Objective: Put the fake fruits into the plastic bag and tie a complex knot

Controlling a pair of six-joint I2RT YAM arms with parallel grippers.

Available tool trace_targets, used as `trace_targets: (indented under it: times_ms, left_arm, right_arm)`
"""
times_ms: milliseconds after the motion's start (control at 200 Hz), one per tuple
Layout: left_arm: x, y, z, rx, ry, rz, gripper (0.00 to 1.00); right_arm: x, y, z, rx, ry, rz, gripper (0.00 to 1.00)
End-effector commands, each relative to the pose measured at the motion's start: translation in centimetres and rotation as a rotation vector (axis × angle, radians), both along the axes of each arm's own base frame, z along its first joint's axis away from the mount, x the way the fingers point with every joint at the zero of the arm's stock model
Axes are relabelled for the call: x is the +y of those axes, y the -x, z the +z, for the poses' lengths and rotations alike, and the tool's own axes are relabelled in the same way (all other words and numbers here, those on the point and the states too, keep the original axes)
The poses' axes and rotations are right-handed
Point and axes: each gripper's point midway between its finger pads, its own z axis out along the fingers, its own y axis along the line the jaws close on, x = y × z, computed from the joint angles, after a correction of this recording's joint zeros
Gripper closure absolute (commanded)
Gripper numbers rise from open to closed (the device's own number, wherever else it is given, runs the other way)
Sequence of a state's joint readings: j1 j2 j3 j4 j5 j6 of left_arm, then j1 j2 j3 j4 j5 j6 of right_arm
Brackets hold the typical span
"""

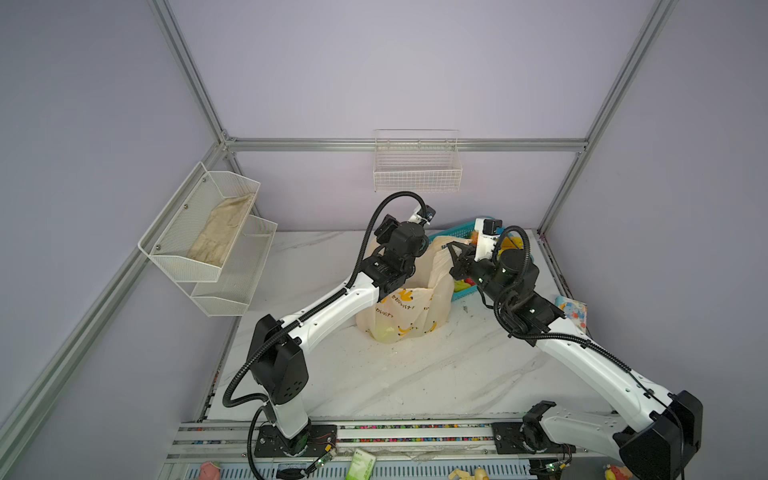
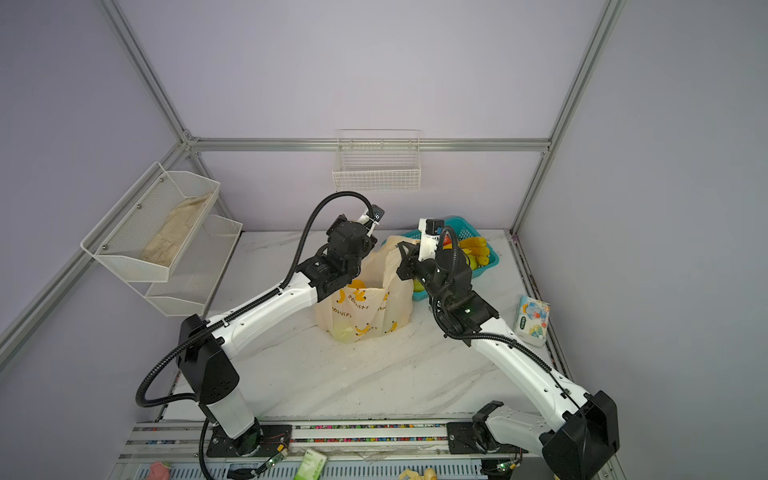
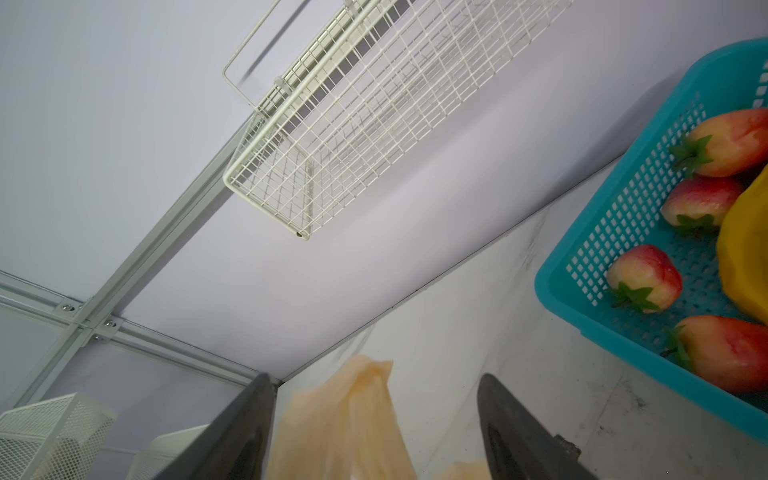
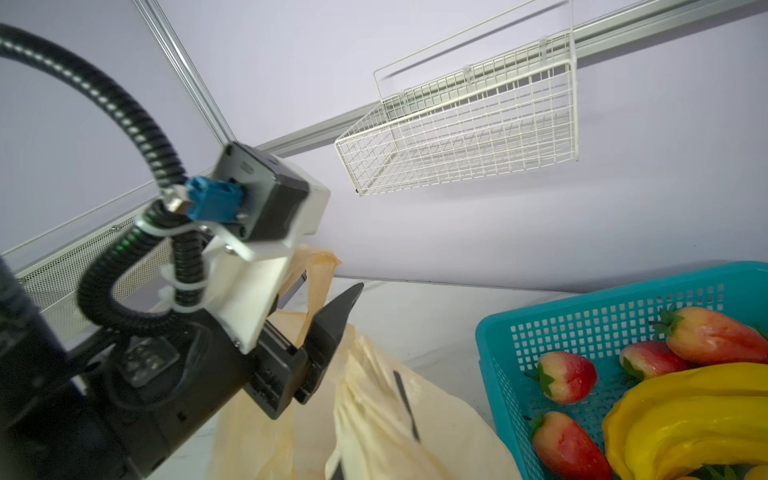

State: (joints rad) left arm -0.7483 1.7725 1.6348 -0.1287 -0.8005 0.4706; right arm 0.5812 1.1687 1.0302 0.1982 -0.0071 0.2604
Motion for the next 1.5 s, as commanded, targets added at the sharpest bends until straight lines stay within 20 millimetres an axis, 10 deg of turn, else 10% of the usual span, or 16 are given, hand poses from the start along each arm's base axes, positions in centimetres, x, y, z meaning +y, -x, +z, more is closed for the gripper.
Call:
trace_targets:
  times_ms: [0, 350, 805, 1495]
  left_arm:
    - [0.8, -0.6, 6.4, -0.163, 0.042, 0.060, 0.41]
    - [1.8, 2.8, 9.4, -0.213, 0.302, -0.095, 1.00]
    - [3.9, 9.6, 11.3, -0.007, 1.021, -0.691, 1.00]
    - [5.9, 7.6, 12.8, 0.014, 1.166, -0.793, 1.00]
  right_arm:
    - [-0.5, 0.5, 3.2, -0.070, -0.046, -0.002, 1.00]
    - [-2.1, 0.7, 4.1, -0.092, -0.027, -0.070, 1.00]
    - [-5.1, 1.1, 5.2, -0.115, 0.051, -0.206, 1.00]
    - [-5.4, 4.6, 10.1, -0.196, -0.012, -0.115, 0.99]
